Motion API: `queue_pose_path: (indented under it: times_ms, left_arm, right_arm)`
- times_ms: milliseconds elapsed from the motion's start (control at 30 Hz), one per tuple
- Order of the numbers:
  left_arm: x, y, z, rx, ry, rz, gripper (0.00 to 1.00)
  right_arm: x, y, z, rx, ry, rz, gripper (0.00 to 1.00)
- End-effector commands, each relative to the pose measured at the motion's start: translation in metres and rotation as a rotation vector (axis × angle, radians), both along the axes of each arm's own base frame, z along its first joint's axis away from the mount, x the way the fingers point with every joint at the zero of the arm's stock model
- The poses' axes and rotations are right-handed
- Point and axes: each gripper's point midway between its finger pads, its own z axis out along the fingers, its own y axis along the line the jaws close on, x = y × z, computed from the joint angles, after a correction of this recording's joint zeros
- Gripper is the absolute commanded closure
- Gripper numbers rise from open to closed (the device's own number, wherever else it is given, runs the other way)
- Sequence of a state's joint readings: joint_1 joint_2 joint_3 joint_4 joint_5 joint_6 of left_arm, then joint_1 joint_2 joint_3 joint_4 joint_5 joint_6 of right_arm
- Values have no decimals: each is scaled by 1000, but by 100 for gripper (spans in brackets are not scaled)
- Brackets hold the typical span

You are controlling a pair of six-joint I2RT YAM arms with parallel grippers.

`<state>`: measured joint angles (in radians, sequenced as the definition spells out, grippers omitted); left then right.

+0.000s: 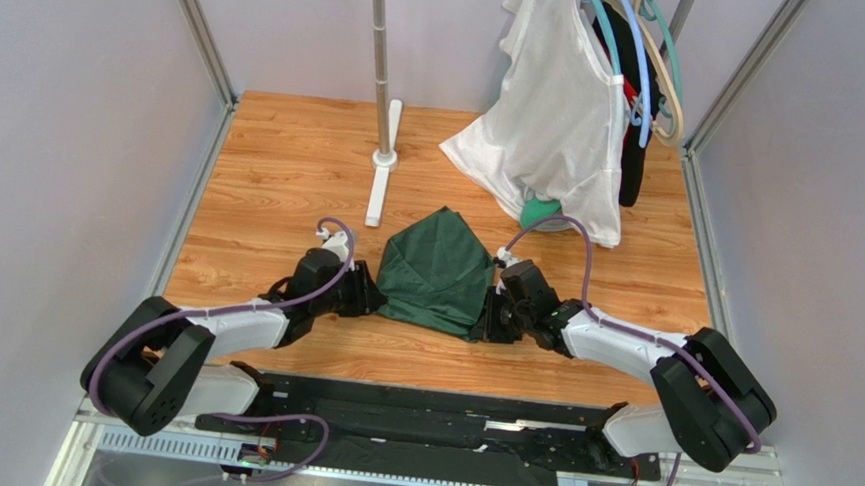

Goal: Fold the napkin, place the utensils inside, and roll it up
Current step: Roll the napkin with the utensil

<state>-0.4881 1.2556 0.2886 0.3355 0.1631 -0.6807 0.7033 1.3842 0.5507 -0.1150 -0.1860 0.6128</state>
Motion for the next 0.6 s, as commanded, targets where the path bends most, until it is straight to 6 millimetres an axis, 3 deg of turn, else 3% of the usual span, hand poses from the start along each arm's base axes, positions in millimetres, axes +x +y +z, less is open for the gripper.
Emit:
queue_pose_path:
  times_ms: [0,100,200,367,567]
  left_arm:
    - [-11,6,-13,6,59,19,60]
    - [-13,7,-15,4,69,26,64]
    - [-12,9,-14,16,69,35,74]
    - [-9,12,-16,68,95,19,98]
    - [-7,11,-20,78,134,-11,100]
  right_arm:
    - [0,-4,-1,-28,5,0,100]
    - [-1,-4,-1,-30,12,4,100]
    - [-3,-3,1,-31,24,15,100]
    - [-3,-4,8,-31,42,26,100]
    - [1,-6,11,-25,48,24,100]
